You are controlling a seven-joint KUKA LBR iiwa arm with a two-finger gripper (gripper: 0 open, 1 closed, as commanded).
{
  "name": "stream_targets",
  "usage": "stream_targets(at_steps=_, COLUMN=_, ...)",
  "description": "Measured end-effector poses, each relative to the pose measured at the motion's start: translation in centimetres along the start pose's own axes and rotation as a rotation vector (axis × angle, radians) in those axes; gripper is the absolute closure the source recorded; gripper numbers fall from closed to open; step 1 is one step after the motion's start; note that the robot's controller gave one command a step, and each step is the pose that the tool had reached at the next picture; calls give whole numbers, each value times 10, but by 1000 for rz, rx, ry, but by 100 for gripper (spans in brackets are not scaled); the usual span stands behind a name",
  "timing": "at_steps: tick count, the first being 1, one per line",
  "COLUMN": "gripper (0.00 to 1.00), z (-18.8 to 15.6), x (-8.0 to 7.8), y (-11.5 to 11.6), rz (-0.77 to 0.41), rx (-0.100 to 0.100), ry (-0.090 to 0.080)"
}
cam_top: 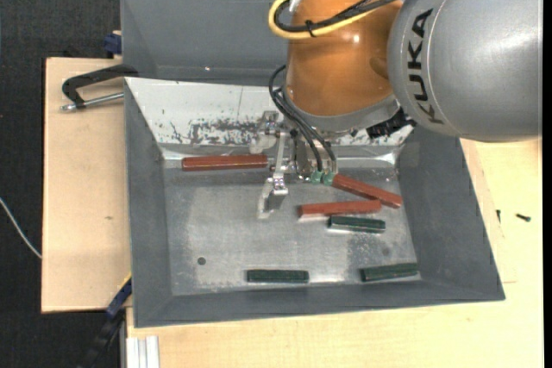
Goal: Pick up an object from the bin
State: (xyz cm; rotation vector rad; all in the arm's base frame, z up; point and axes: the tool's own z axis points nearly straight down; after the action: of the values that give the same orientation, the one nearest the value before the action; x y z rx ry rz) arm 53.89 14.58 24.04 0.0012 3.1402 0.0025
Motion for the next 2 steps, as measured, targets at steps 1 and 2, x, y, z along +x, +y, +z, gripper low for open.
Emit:
stream_targets(at_steps=1, gripper=0, z=0, x=0, y=0, rz=0, rx=0, ry=0)
stream_targets(at_steps=2, gripper=0, z=30, x=5, y=-8, rz=-72, rx=-1, ry=-6)
